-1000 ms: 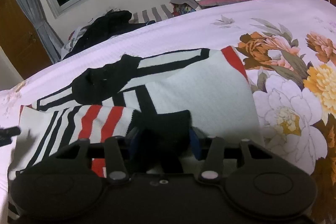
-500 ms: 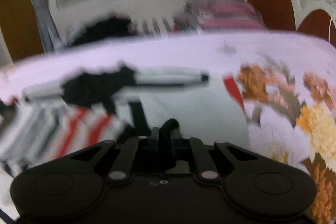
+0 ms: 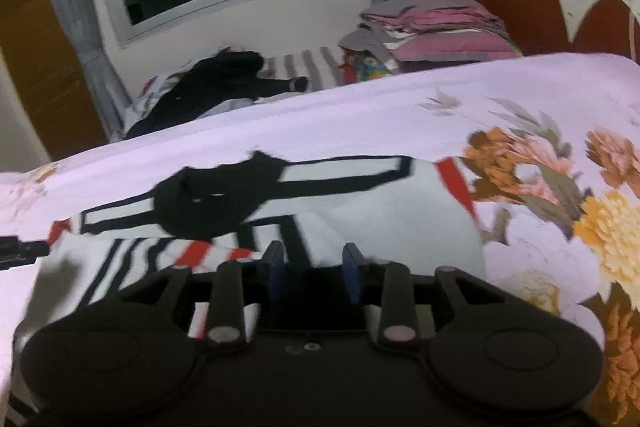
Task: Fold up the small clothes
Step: 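Release the folded side and smooth it flat with the left gripper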
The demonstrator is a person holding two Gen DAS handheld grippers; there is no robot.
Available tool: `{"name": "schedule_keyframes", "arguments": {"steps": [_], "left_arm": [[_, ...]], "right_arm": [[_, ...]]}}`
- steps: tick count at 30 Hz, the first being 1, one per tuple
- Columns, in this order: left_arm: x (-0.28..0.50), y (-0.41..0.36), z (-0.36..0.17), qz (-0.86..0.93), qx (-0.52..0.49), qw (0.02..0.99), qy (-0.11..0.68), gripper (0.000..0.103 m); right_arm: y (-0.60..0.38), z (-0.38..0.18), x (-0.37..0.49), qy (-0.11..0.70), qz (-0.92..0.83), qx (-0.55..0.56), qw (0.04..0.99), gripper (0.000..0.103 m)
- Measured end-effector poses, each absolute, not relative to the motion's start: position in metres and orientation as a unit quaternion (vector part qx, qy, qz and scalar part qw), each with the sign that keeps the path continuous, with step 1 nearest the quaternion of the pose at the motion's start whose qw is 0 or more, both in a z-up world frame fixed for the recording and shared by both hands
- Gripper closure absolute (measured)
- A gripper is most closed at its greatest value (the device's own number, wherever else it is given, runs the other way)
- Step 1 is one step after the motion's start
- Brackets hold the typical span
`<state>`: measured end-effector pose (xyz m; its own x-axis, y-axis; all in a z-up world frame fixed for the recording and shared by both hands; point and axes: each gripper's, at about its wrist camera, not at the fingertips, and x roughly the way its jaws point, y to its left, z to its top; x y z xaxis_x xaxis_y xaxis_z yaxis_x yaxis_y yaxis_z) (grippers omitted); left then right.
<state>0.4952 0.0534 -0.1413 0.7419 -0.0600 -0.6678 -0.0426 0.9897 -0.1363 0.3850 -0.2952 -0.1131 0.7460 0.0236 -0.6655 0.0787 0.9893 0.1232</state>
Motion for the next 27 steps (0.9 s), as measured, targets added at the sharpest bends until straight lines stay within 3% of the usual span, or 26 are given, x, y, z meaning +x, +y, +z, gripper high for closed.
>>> {"name": "schedule_keyframes", "arguments": {"steps": [20, 27], "left_arm": [[0.443, 0.002, -0.165, -0.06, -0.017, 0.912, 0.406, 0.034], [0.436, 0.002, -0.159, -0.055, -0.016, 0.911, 0.407, 0.034]], "right_arm": [[-0.255, -0.141, 0.374, 0.42, 0.012, 0.003, 0.908, 0.067], [-0.264, -0.134, 0.363, 0.413, 0.009, 0.026, 0.91, 0.067]]}}
